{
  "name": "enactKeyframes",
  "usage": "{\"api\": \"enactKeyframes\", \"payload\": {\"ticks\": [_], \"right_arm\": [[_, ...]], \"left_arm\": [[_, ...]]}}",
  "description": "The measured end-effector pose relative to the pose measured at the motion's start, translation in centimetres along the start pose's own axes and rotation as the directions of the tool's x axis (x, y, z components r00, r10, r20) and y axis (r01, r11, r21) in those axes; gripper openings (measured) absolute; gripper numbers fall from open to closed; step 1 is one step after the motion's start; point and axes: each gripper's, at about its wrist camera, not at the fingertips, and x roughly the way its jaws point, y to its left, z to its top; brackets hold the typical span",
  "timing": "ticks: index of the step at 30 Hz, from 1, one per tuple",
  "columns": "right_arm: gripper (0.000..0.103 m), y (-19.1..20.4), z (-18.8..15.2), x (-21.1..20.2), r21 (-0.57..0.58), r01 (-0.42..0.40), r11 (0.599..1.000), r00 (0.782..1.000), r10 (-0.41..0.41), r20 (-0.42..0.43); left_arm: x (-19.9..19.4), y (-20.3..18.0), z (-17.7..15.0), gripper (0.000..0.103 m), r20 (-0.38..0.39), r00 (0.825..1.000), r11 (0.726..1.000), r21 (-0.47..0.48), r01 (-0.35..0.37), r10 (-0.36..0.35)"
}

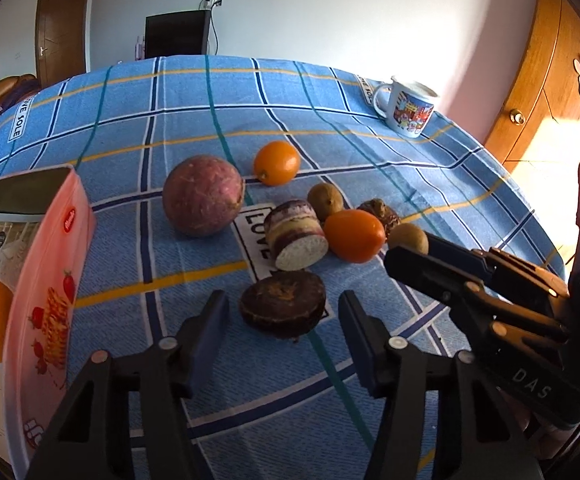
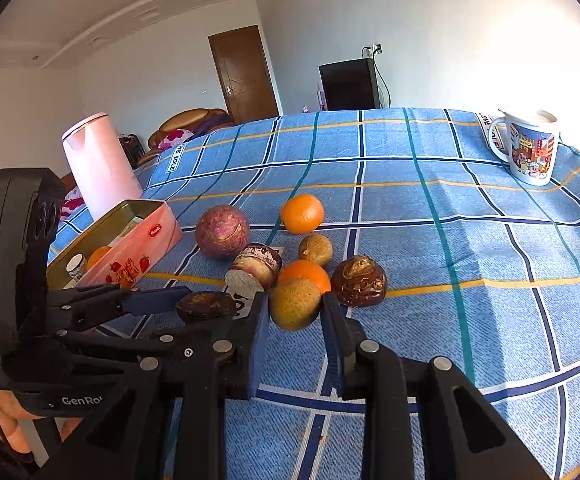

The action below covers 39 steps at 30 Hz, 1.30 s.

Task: Organize fruits
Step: 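Grasp the yellow-green fruit with the right tool while the left grasps the brown cake, then release the brown cake and yellow-green fruit into the tin with both tools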

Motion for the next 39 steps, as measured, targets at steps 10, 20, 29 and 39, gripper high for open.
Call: {"api": "enactKeyframes", "payload": {"ticks": [10,20,29,39], "right_arm": [[0.028,0.7,-0.3,-0.9,-0.036,-0.004,0.999,0.999,0.006,0.049],[0.028,1.5,-0.6,-1.8,-0.091,-0.015,0.996,0.994,0.025,0.109],[0.028,2.0,-0.9,-2.7,-0.131,-0.019,0.991,0.986,0.04,0.162],[0.028,2.4,-1.1,-3.4,-0.156,-0.018,0.988,0.976,0.051,0.21]], "left_arm": [[-1.8,-0.1,-0.8,0.044,0.099,0.995,1.0,-0.011,0.021,-0.02],[-4.4,0.5,-1.2,0.044,0.251,0.968,0.999,-0.041,-0.002,0.012],[-5.8,0.0,-1.8,0.044,0.341,0.939,0.999,-0.029,-0.039,0.047],[-6.6,-0.5,-2.3,0.044,0.391,0.917,0.997,-0.019,-0.078,0.08]]}}
